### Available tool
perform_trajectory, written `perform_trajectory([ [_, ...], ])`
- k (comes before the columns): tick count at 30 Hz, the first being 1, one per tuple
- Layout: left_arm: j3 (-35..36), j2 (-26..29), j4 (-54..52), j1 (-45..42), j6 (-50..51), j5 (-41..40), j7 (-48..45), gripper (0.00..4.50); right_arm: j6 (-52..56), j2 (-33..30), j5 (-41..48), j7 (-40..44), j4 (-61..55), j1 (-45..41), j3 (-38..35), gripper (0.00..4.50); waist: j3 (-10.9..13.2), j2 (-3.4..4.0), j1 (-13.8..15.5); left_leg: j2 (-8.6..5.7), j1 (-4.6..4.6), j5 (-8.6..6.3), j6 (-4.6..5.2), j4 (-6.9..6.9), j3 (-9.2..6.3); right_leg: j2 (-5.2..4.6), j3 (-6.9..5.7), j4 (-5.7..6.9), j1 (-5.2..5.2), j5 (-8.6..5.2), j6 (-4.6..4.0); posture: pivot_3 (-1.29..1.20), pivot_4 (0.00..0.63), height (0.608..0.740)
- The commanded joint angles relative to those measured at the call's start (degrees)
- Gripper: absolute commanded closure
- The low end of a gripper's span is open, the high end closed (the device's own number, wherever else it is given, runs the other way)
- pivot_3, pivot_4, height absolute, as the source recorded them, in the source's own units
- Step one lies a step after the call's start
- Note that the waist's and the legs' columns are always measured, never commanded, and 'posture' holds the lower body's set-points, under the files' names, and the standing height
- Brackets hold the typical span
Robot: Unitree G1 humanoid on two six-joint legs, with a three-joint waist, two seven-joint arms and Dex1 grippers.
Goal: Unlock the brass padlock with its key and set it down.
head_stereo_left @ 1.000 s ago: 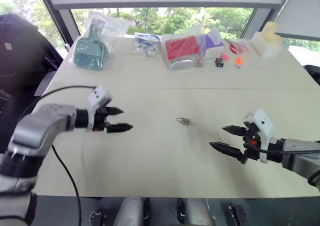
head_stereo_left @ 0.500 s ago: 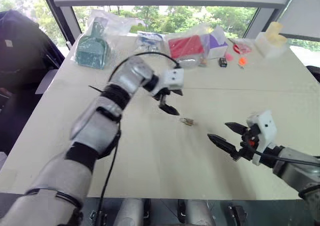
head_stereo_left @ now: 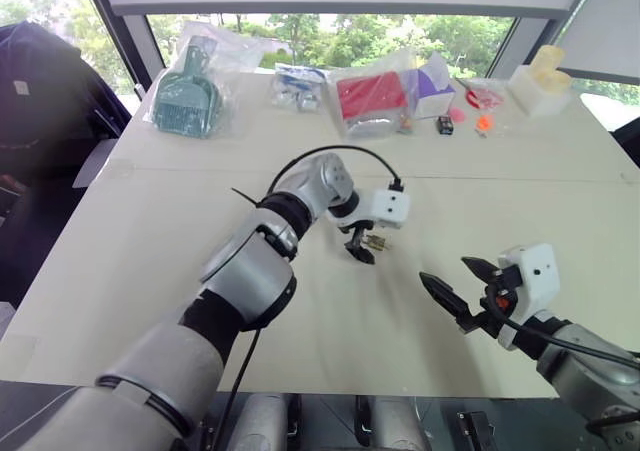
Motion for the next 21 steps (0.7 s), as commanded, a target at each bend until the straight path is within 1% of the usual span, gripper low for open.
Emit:
perform_trajectory([
  [1,-0.59,-0.09,0.46,0.67,0.59,3.22,0.42,0.00,-1.39,0.27,1.14,-0.82,-2.30,-0.23,-1.11,0.04,-0.01,0.00,0.05,0.00,0.04,0.00,0.00,0.01,0.00,0.00,0.00,0.00,0.04,0.00,0.00,0.00,0.150,0.740],
  [5,-0.06,-0.74,0.69,1.59,1.78,3.95,0.88,0.00,-1.87,0.44,1.15,-1.39,-1.88,-0.19,-1.09,0.04,-0.03,-0.01,0.00,0.00,0.22,0.00,0.00,0.00,0.00,0.00,0.01,-0.01,0.20,-0.01,-0.01,0.00,0.150,0.740],
  [8,-0.41,-0.96,0.81,1.94,2.28,4.80,1.21,0.80,-2.03,0.51,1.08,-1.75,-1.74,-0.31,-0.20,0.00,-0.08,0.00,0.10,0.02,0.30,0.00,0.00,0.00,0.00,0.00,0.00,-0.01,0.28,-0.01,-0.01,0.00,0.150,0.740],
  [10,-0.96,-0.78,0.93,2.19,2.84,5.53,0.71,1.67,-1.75,0.55,1.59,-2.11,-1.64,-0.44,0.05,0.00,-0.10,-0.01,0.12,0.02,0.37,0.00,0.00,0.02,-0.03,0.00,-0.01,-0.02,0.38,-0.01,-0.02,0.00,0.150,0.740],
  [13,-0.95,-0.55,0.91,2.70,3.06,5.95,-0.18,3.25,-1.04,0.67,3.04,-2.94,-0.84,-0.74,-0.41,0.00,-0.12,-0.03,0.01,0.02,0.47,0.00,0.00,0.08,-0.03,-0.02,-0.01,-0.05,0.52,-0.01,-0.02,0.00,0.150,0.740],
  [14,-0.70,-0.53,0.84,2.83,3.04,5.88,-0.15,3.63,-0.64,0.68,3.91,-3.30,-0.31,-1.04,-0.66,0.00,-0.12,-0.03,0.00,0.02,0.50,0.00,0.00,0.08,-0.03,-0.03,-0.01,-0.05,0.54,-0.01,-0.02,0.00,0.150,0.740],
  [15,-0.52,-0.50,0.76,2.90,2.81,5.85,0.13,3.84,-0.32,0.58,4.69,-3.61,0.29,-1.50,-0.93,0.00,-0.13,-0.03,-0.02,0.02,0.51,0.00,0.00,0.08,-0.04,-0.03,-0.01,-0.05,0.54,-0.01,-0.02,0.00,0.150,0.740],
  [18,1.56,0.22,-0.21,2.34,-0.20,4.37,3.67,3.82,0.70,0.78,7.91,-5.13,3.03,-4.51,-1.50,0.00,-0.13,-0.02,-0.03,0.03,0.54,-0.01,-0.01,0.08,-0.04,-0.04,-0.01,-0.04,0.55,-0.01,-0.02,0.00,0.150,0.740],
  [21,7.31,1.49,-1.99,0.32,-3.30,-0.11,6.41,3.82,0.46,1.76,12.20,-6.90,6.25,-8.77,-2.43,0.00,-0.11,-0.04,-0.05,0.04,0.51,0.00,-0.01,0.08,-0.04,-0.08,0.00,-0.02,0.51,-0.01,-0.01,0.00,0.150,0.740],
])
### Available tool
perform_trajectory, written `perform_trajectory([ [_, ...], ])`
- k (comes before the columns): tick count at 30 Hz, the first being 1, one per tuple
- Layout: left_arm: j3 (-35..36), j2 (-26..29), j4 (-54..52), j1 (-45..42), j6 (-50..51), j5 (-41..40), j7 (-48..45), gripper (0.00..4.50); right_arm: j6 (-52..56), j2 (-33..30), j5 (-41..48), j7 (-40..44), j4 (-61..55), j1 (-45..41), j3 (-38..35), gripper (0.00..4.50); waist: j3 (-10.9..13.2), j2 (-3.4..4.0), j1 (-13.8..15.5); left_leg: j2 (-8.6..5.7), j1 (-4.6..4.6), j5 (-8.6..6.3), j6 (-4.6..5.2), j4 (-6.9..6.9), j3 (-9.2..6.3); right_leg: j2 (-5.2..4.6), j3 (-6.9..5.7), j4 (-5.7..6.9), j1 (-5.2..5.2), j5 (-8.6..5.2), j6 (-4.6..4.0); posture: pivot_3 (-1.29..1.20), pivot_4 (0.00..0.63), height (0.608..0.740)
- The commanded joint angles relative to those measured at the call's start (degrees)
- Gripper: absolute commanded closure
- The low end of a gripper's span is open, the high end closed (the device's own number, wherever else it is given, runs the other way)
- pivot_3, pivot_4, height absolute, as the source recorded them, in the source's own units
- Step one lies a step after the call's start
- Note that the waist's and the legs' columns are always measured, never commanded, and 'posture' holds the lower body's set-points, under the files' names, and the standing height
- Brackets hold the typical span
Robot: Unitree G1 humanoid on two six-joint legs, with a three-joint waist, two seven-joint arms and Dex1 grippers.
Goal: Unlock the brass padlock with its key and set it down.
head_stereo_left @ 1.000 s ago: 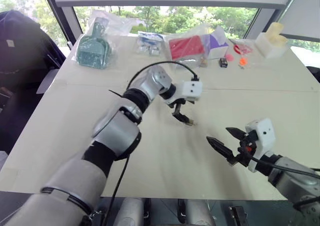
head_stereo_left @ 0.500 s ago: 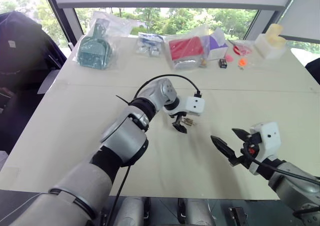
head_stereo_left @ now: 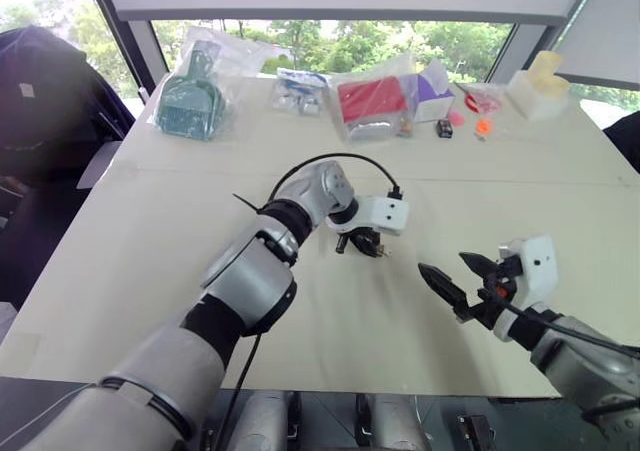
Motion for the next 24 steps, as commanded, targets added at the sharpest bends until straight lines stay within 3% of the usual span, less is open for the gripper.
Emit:
perform_trajectory([
  [1,5.88,1.99,-1.62,-2.25,-3.01,-3.69,3.77,3.82,-0.60,0.95,4.73,-2.52,2.58,-4.61,-2.14,0.00,0.01,0.01,-0.01,0.00,-0.08,0.00,0.00,0.00,0.00,-0.01,0.01,0.03,-0.11,0.00,0.01,0.00,0.150,0.740],
  [9,16.51,7.76,-14.39,1.89,-4.53,-14.76,-0.82,3.82,1.40,2.94,16.41,-9.53,14.29,-23.32,0.75,0.00,0.01,0.04,0.02,0.00,-0.30,0.01,-0.02,-0.16,0.08,0.00,0.03,0.14,-0.44,0.10,0.17,0.00,0.150,0.740],
  [15,16.85,9.17,-36.01,12.73,3.67,-18.73,-0.08,3.82,1.50,2.67,14.52,-8.77,21.82,-31.59,4.65,0.00,0.00,0.06,-0.21,-0.09,-0.29,0.02,-0.02,-0.16,0.13,-0.05,0.05,0.13,-0.36,0.12,0.19,0.00,0.150,0.740],
  [18,16.57,9.41,-40.83,14.61,7.09,-19.13,1.51,3.82,1.40,1.95,13.10,-7.84,23.14,-32.86,6.03,0.00,0.00,0.06,0.01,-0.11,-0.30,0.02,-0.02,-0.16,0.13,-0.03,0.04,0.13,-0.37,0.13,0.20,0.00,0.150,0.740],
  [21,16.38,9.83,-44.65,16.02,9.15,-19.51,2.68,3.82,1.49,1.80,12.00,-7.51,24.03,-33.98,7.14,0.92,0.00,0.07,-0.16,-0.11,-0.27,0.02,-0.01,-0.14,0.14,-0.02,0.05,0.15,-0.34,0.13,0.21,0.00,0.150,0.740],
  [24,15.80,10.25,-47.63,16.94,10.76,-19.83,2.94,3.82,1.34,2.98,12.62,-7.82,24.47,-34.07,6.94,2.43,0.00,0.07,-0.28,-0.10,-0.21,0.03,-0.02,-0.14,0.13,0.01,0.05,0.17,-0.31,0.13,0.21,0.00,0.150,0.740],
])
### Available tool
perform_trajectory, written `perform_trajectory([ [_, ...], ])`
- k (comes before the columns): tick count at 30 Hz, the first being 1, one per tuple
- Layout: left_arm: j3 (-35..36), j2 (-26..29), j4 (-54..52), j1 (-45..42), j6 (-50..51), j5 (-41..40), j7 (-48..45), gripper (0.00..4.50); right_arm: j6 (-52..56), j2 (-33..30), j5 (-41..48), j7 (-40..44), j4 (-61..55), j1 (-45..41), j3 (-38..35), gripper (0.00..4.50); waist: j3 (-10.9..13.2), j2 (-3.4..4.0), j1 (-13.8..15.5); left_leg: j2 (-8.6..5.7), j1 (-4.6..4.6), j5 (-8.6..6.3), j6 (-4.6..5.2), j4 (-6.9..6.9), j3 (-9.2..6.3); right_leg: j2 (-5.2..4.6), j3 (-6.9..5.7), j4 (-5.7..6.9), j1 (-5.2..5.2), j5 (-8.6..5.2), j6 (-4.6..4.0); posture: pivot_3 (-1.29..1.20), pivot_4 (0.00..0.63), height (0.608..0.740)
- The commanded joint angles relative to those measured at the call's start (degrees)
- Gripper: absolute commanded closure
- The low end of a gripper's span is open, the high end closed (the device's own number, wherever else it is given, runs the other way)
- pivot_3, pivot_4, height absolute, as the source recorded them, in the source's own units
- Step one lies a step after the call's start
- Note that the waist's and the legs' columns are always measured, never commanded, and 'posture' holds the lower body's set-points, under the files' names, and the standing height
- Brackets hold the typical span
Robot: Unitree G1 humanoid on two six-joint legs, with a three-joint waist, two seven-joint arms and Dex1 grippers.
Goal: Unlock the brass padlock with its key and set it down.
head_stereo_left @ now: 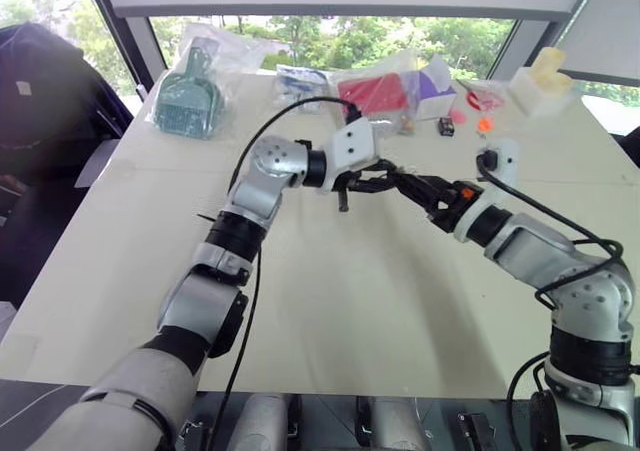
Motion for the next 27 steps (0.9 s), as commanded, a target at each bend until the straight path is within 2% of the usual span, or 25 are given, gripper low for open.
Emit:
perform_trajectory([
  [1,-0.59,0.53,-4.68,0.56,1.30,-1.60,0.74,3.82,-0.44,0.73,0.74,-0.02,-0.36,-0.71,-0.67,2.99,0.00,0.00,-0.09,0.02,0.00,0.00,-0.01,0.00,-0.01,0.02,0.00,0.01,0.00,0.00,0.00,0.00,0.150,0.740],
  [4,-1.34,1.16,-6.65,1.25,2.32,-2.13,0.71,3.82,-1.14,2.32,2.10,-1.26,-0.37,-0.83,-1.48,4.43,0.00,0.00,-0.37,0.06,0.01,0.02,-0.04,0.00,-0.03,0.06,-0.01,0.03,-0.01,0.01,0.02,0.00,0.150,0.740],
  [12,-2.82,2.09,-7.81,2.65,2.54,-2.15,1.58,3.82,-2.06,4.16,5.42,-4.71,-1.75,-0.15,-2.30,4.49,0.00,0.01,-1.14,0.06,0.00,0.04,-0.06,0.00,-0.03,0.07,0.00,0.01,0.00,0.09,0.16,0.00,0.150,0.740],
  [19,-3.74,2.96,-8.02,3.34,1.88,-1.74,2.14,3.82,-2.36,3.20,5.63,-3.83,-3.53,1.30,-1.53,0.91,0.00,0.01,-1.30,0.08,0.01,0.04,-0.07,-0.03,-0.02,0.11,0.01,0.01,-0.01,0.10,0.17,0.00,0.150,0.740],
  [27,-4.63,4.11,-8.01,2.95,0.13,-0.96,3.29,3.82,-2.82,3.69,5.93,-5.14,-2.99,1.54,-1.92,0.91,0.00,0.01,-1.26,0.09,0.01,0.05,-0.08,-0.03,-0.02,0.11,0.02,0.01,-0.01,0.10,0.17,0.00,0.150,0.740],
])
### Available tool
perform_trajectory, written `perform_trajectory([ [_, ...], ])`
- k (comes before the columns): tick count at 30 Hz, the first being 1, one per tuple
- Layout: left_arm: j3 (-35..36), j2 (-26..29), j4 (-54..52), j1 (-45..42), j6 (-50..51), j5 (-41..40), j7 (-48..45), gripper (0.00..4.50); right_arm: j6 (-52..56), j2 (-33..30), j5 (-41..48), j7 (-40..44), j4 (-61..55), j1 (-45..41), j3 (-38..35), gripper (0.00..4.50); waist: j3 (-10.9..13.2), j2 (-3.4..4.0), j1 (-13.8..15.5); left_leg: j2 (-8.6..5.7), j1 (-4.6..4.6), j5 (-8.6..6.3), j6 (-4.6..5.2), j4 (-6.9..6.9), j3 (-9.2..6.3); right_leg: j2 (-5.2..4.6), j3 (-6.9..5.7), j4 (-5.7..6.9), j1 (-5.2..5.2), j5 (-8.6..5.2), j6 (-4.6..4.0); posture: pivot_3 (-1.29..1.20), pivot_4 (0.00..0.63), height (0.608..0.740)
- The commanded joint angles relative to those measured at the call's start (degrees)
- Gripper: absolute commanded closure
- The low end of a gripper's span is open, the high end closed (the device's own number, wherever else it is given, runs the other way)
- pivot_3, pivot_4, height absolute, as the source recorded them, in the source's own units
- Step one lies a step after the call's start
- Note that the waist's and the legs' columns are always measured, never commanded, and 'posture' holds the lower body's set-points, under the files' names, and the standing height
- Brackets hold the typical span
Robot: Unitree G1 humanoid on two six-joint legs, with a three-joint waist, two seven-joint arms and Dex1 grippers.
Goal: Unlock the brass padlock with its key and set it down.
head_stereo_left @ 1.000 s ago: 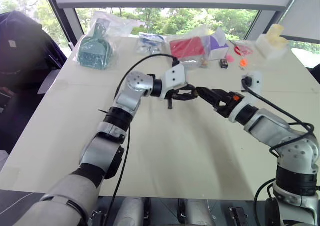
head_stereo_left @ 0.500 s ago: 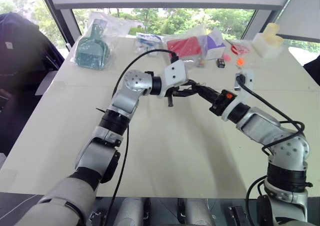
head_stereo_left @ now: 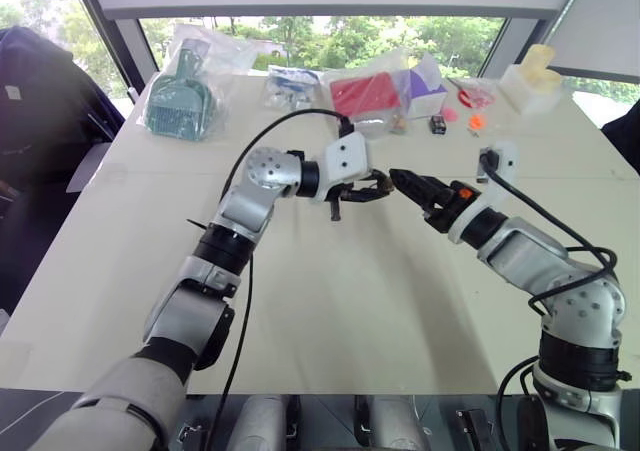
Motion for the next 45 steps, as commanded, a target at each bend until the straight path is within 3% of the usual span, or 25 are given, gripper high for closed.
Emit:
perform_trajectory([
  [1,-0.38,0.51,-2.36,-1.19,-1.92,-0.10,0.52,3.82,-1.14,0.09,1.21,-0.27,-1.52,-0.09,-0.89,0.91,0.00,0.00,-0.01,0.00,0.00,0.00,0.00,0.00,0.00,0.00,0.00,0.00,0.00,0.00,0.00,0.00,0.150,0.740],
  [4,-0.48,0.75,-2.86,-1.12,-1.96,-0.24,0.42,3.82,-1.42,0.61,1.32,-0.19,-1.26,-0.14,-0.79,1.82,0.00,0.00,-0.05,0.00,0.00,0.00,0.00,0.00,0.00,0.00,0.00,0.00,0.00,0.00,0.00,0.00,0.150,0.740],
  [9,-0.77,1.17,-3.72,-1.21,-1.79,-0.30,0.28,3.82,-1.24,1.23,1.37,-0.06,-0.68,-0.34,-0.55,4.47,0.00,0.00,-0.01,0.00,0.00,0.00,0.00,0.00,0.00,0.00,0.00,0.00,0.00,0.00,0.00,0.00,0.150,0.740],
  [18,-1.33,1.35,-4.57,-1.36,-2.74,-0.14,1.20,3.82,-1.21,2.04,1.81,-0.91,-0.18,0.09,0.20,4.47,0.00,0.00,-0.03,0.00,0.00,0.00,0.00,0.00,0.00,0.01,0.00,0.00,0.00,0.00,0.00,0.00,0.150,0.740],
  [35,-2.82,1.52,-3.69,-1.17,-15.03,5.58,8.70,3.82,-3.23,5.82,7.03,-6.21,1.00,0.23,0.24,4.47,0.00,0.01,-0.02,0.01,0.00,0.00,-0.01,-0.01,0.00,0.01,0.00,0.01,0.00,0.00,0.00,0.00,0.150,0.740],
  [45,-2.90,1.54,-2.27,-1.60,-25.24,10.94,18.94,3.82,-7.37,10.09,13.92,-13.70,4.10,-0.61,-0.59,4.47,0.00,0.01,-0.05,0.01,0.01,0.01,-0.01,-0.01,0.01,0.01,0.01,0.01,0.00,0.01,0.01,0.00,0.150,0.740],
])
